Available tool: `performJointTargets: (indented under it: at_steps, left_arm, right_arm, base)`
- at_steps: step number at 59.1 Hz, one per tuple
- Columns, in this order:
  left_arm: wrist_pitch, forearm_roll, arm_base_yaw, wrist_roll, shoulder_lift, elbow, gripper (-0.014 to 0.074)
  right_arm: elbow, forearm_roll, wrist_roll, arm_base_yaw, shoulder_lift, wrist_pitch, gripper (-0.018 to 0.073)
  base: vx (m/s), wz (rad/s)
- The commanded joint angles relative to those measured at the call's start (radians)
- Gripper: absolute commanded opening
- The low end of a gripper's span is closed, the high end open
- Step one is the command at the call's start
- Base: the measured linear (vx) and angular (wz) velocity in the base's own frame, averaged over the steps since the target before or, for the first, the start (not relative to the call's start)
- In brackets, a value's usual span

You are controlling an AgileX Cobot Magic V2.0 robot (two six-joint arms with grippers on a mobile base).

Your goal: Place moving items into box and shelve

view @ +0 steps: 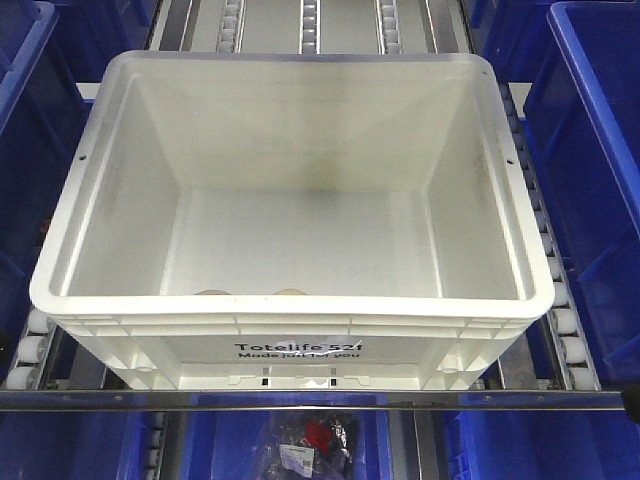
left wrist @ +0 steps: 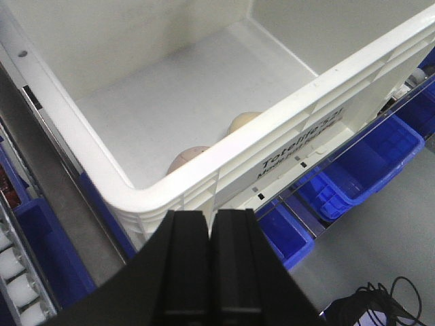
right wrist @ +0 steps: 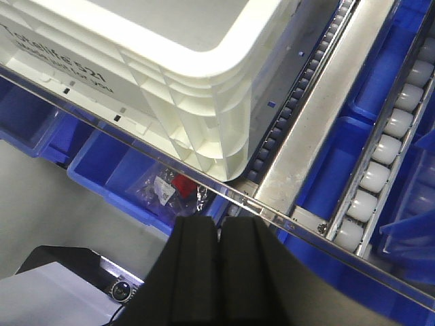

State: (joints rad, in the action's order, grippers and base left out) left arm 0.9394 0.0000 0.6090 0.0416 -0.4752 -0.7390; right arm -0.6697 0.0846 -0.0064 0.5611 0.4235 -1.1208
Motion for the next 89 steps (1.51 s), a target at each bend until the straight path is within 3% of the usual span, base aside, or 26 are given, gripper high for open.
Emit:
performJointTargets:
  at_steps: [1, 12, 17, 23, 31, 41, 51, 62, 89]
  left_arm:
    - [-0.063, 0.0, 0.005, -0.002, -0.008, -0.025, 0.0014]
    - [-0.066, 0.0, -0.001, -0.002, -0.005, -0.023, 0.0014]
    - [-0.103, 0.038, -0.064, 0.027, 0.008, -0.004, 0.0014]
    - [-0.282, 0.047, -0.152, 0.025, 0.063, 0.099, 0.0014]
    - [-0.605, 0.045, -0.274, 0.024, 0.188, 0.312, 0.0014]
    - [-0.82, 0.0, -0.399, 0.024, 0.32, 0.529, 0.0014]
    - [-0.889, -0.033, -0.491, 0.024, 0.414, 0.661, 0.0014]
    - [-0.989, -0.041, -0.548, 0.024, 0.479, 0.768, 0.0014]
    - [-0.996, -0.057, -0.555, 0.024, 0.502, 0.796, 0.0014]
  right_arm:
    - [-0.024, 0.005, -0.001, -0.001, 0.009, 0.054, -0.0015]
    - [-0.024, 0.005, -0.001, -0.001, 0.009, 0.053, -0.0015]
    - [-0.024, 0.005, -0.001, -0.001, 0.009, 0.053, -0.0015]
    - [-0.024, 0.004, -0.001, -0.001, 0.009, 0.053, -0.0015]
    - [-0.024, 0.006, -0.001, -0.001, 0.009, 0.053, -0.0015]
    - [-0.024, 0.006, -0.001, -0.001, 0.009, 0.053, -0.0015]
    - [-0.024, 0.006, -0.001, -0.001, 0.009, 0.053, -0.0015]
    - [-0.024, 0.005, -0.001, -0.001, 0.009, 0.053, -0.0015]
    - [-0.024, 0.004, -0.001, -0.001, 0.009, 0.053, -0.0015]
  base:
    - [0.0, 0.0]
    - [0.0, 0.0]
    - [0.0, 0.0]
    - [0.0, 0.0]
    - [0.0, 0.0]
    - [0.0, 0.0]
    - [0.0, 0.0]
    - [0.0, 0.0]
    - [0.0, 0.0]
